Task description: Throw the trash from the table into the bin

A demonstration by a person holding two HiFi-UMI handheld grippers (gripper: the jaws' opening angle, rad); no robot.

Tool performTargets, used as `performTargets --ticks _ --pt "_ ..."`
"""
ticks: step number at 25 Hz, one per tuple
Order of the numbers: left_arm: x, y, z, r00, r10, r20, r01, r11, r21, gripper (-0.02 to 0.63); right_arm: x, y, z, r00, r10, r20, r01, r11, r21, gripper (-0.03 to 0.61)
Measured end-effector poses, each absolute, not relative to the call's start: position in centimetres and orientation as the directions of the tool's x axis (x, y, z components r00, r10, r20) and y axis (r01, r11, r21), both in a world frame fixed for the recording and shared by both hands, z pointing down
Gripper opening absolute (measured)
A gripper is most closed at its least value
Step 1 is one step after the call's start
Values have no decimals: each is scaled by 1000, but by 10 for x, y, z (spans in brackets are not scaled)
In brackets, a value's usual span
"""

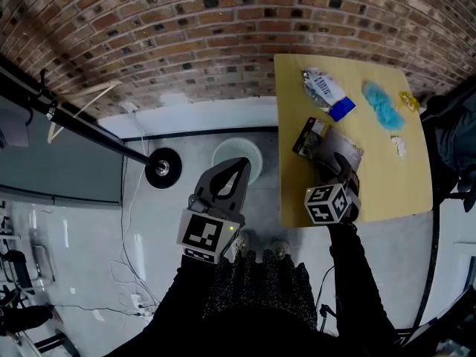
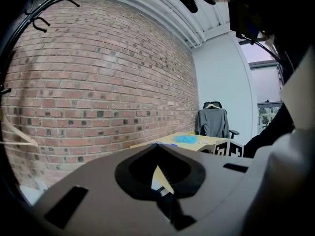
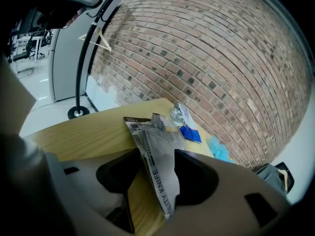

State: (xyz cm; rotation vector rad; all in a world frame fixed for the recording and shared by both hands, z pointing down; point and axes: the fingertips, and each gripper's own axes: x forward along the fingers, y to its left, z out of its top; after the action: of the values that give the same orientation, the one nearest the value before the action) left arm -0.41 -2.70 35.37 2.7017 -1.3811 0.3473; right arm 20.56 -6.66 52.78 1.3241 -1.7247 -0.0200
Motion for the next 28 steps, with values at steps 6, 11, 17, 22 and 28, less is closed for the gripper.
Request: performTargets --ticks 6,11,17,22,28 --pt "9 -30 350 589 -778 220 -794 -608 -23 6 205 -62 528 14 -771 637 -728 429 535 175" --pt "5 -30 352 581 -783 220 -801 -599 -16 6 202 -62 511 -9 -796 605 -744 409 528 140" --pt "-8 -28 349 558 -802 212 -820 -572 -8 6 195 -67 480 -34 -833 552 -761 380 526 102" --pt "-23 -27 342 539 -819 200 -835 -551 -5 6 182 -73 455 -47 -867 496 -765 351 540 74" --pt "-44 -24 343 510 -837 196 -854 -520 3 6 154 -81 432 -103 -887 450 -789 349 507 64"
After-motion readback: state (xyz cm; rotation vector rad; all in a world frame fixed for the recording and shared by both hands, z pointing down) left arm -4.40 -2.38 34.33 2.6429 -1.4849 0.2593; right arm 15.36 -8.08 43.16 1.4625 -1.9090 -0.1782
